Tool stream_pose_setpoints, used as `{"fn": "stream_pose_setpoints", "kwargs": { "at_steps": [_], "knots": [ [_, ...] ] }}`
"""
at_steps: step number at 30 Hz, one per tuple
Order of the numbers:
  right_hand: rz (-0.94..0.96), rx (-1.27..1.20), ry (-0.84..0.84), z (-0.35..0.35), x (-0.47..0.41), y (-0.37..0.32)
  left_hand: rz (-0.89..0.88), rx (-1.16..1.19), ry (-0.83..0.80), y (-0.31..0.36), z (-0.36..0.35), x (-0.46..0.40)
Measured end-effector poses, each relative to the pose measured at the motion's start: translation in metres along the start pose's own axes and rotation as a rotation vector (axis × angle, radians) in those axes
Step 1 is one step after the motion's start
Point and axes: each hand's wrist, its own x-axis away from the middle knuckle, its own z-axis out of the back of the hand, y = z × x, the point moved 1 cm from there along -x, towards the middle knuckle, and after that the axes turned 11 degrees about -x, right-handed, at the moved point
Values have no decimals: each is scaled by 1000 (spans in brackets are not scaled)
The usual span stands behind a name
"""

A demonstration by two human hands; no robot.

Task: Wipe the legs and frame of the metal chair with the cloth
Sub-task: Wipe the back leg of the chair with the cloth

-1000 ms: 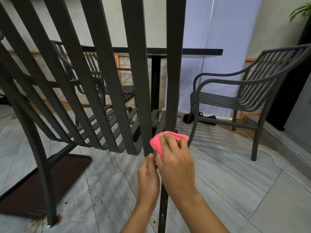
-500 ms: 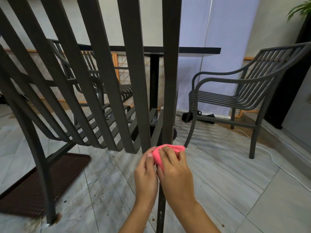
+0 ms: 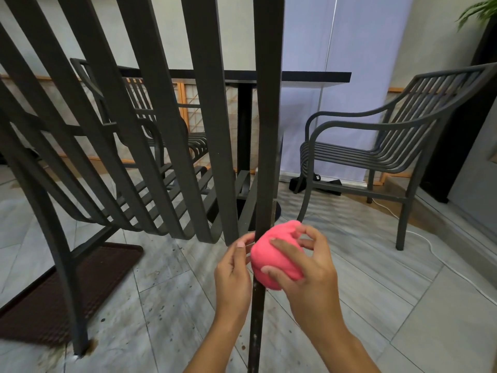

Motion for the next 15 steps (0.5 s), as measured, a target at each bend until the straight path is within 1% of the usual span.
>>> {"fn": "stream_pose_setpoints", "kwargs": {
  "at_steps": [3, 7, 11, 15],
  "knots": [
    [19, -77, 19, -3, -18, -11, 3, 23, -7, -2, -1, -1],
    [32, -68, 48, -12, -37, -22, 5, 50, -10, -6, -1, -3],
    [-60, -132, 97, -19, -43, -22, -20, 52, -28, -4, -1, -2],
    [-78, -43, 102, -28, -42, -18, 5, 50, -4, -6, -2, -3]
  ]
}}
